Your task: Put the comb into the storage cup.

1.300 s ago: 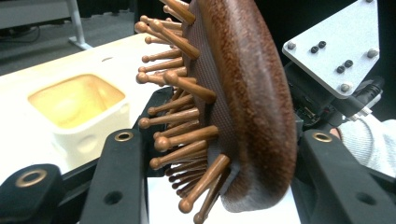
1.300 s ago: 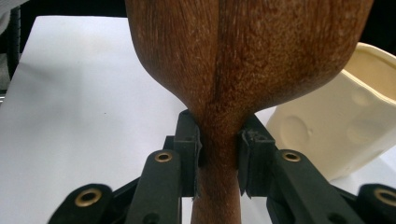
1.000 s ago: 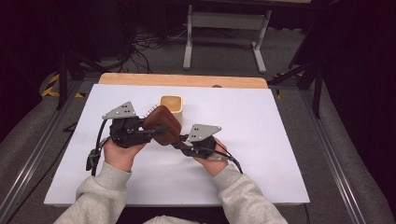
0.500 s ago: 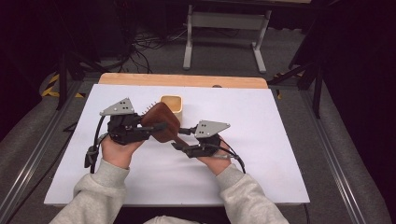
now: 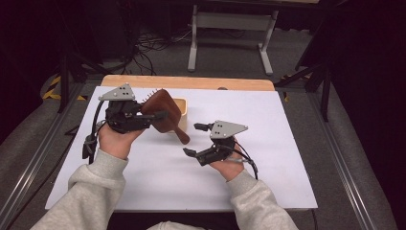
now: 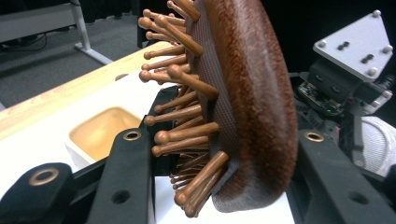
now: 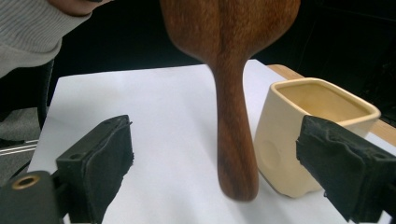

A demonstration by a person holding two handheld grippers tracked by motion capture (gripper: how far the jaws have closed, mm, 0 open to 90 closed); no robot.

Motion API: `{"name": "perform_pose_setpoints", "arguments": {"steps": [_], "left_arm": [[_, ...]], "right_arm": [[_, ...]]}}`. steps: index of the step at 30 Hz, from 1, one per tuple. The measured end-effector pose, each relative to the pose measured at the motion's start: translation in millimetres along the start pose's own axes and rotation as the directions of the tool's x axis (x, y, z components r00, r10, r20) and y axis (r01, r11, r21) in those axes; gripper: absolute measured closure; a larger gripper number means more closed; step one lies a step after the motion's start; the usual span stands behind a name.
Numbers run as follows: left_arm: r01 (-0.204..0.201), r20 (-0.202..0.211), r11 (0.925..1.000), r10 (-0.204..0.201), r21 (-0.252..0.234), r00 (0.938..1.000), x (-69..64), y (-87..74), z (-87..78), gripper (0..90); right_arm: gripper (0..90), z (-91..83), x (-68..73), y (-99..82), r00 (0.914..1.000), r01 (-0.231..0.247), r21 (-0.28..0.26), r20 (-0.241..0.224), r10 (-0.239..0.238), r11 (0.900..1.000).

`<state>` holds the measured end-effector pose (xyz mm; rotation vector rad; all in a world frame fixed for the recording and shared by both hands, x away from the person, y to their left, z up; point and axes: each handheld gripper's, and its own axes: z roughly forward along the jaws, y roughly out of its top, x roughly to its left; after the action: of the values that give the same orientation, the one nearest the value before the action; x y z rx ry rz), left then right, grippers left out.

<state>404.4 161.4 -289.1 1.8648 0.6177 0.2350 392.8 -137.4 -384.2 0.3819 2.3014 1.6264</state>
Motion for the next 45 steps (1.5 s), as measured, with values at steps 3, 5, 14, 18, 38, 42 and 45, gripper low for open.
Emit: {"name": "perform_pose_setpoints", "arguments": {"steps": [3,5,14,18,38,42,45], "left_arm": [[-0.001,-0.003,1.0000,0.001,-0.001,1.0000,2.4,7.4,-0.1,58.4],[-0.007,-0.006,1.0000,0.007,0.004,1.0000,3.5,12.7,-0.7,58.4],[-0.035,-0.027,0.9993,0.035,0.010,0.9990,7.7,36.6,-3.3,58.1],[-0.047,-0.036,0.9988,0.047,0.014,0.9982,8.7,46.1,-4.7,58.0],[-0.030,-0.091,0.9992,0.032,0.027,0.9953,31.6,74.3,1.5,57.3],[-0.022,-0.109,0.9994,0.025,0.026,0.9937,37.7,76.2,3.9,57.3],[-0.014,-0.125,0.9996,0.017,0.026,0.9920,41.1,76.7,7.1,57.3]], "right_arm": [[10.2,-6.7,-2.1,-2.3,0.9998,-0.011,-0.001,0.015,0.011,0.9999],[9.8,-10.1,-3.0,-4.2,0.9997,-0.015,0.001,0.021,0.015,0.9999],[6.6,-24.3,-9.8,-12.9,0.9973,-0.051,0.001,0.053,0.051,0.9987],[6.3,-29.3,-11.8,-15.1,0.9958,-0.061,-0.004,0.067,0.062,0.9981],[6.3,-36.8,-18.8,-19.7,0.9917,-0.085,-0.011,0.096,0.085,0.9963],[6.3,-37.3,-19.1,-19.8,0.9911,-0.087,-0.013,0.100,0.088,0.9961],[6.3,-37.3,-19.0,-19.8,0.9911,-0.086,-0.013,0.101,0.087,0.9962]]}}
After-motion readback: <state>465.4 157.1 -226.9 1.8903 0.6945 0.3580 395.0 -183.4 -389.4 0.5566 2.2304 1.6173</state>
